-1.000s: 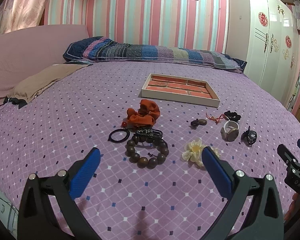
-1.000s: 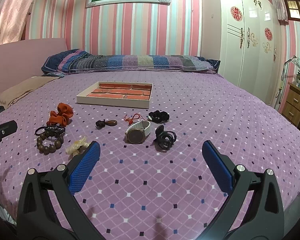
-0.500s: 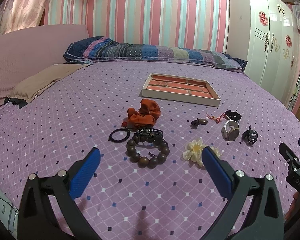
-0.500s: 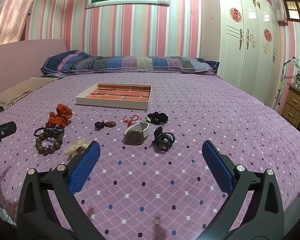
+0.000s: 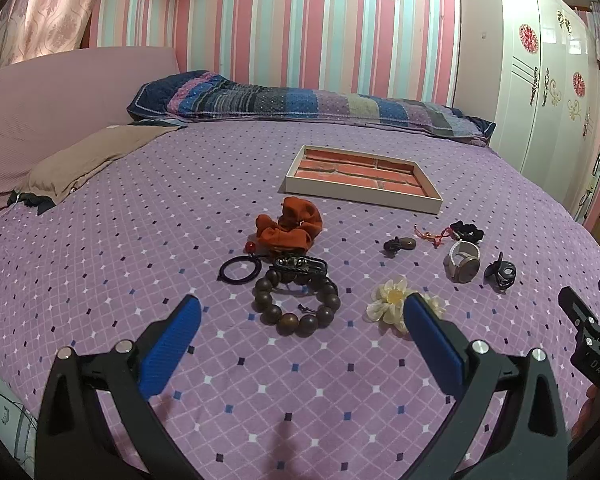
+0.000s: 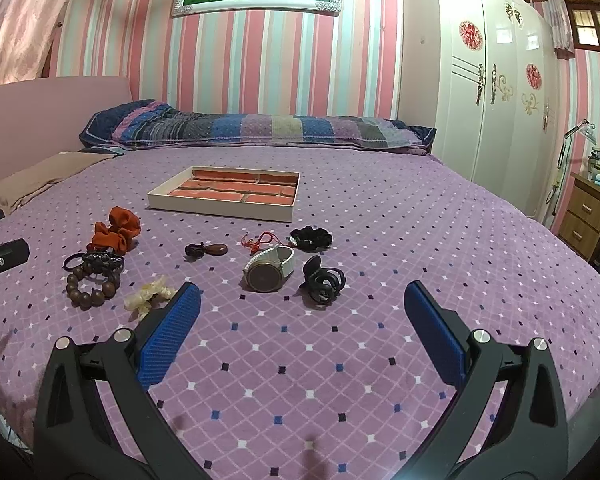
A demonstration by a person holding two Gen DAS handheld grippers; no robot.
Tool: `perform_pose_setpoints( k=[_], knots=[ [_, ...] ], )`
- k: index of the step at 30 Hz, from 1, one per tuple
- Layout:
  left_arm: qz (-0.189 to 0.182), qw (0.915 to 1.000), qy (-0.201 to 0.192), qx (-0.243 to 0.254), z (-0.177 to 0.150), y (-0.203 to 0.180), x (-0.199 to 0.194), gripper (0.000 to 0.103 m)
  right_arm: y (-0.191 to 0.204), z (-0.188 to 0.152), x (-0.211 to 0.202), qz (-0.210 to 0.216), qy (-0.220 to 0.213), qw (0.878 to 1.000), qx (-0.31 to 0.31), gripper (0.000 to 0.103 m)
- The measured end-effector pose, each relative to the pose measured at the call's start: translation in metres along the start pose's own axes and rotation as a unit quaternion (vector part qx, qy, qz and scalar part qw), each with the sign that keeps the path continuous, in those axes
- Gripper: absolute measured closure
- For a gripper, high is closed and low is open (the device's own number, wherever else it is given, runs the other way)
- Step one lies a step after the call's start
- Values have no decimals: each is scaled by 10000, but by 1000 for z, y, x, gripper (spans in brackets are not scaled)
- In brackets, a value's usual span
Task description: Organize jewelry
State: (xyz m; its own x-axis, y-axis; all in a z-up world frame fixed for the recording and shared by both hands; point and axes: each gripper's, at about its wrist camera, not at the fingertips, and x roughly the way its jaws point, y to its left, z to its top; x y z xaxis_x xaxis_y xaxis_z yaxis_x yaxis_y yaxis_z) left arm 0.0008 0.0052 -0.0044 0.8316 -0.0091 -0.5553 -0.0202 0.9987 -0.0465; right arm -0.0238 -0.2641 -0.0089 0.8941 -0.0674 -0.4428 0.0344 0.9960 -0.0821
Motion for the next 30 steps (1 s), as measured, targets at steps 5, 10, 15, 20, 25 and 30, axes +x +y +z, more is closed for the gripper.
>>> perform_pose_setpoints(
  k=[5,10,15,20,25,30],
  knots=[
    [-2,10000,4,-7,1,1,0,4,0,-1,1,52,17,10000,22,4],
    [4,10000,-1,-4,0,1,0,4,0,-2,1,66,13,10000,6,4],
    [4,10000,0,1,0,0,0,4,-1,-2,2,66,27,10000,20,4],
    [16,10000,-11,32,-1,0,1,4,-2,-2,2,71,43,10000,43,4],
    [31,10000,-16,35,-1,0,1,4,-4,-3,3,69,50,9999,83,4],
    [17,10000,34,16,-1,1,2,4,-3,-4,6,103,93,9999,87,4]
  ],
)
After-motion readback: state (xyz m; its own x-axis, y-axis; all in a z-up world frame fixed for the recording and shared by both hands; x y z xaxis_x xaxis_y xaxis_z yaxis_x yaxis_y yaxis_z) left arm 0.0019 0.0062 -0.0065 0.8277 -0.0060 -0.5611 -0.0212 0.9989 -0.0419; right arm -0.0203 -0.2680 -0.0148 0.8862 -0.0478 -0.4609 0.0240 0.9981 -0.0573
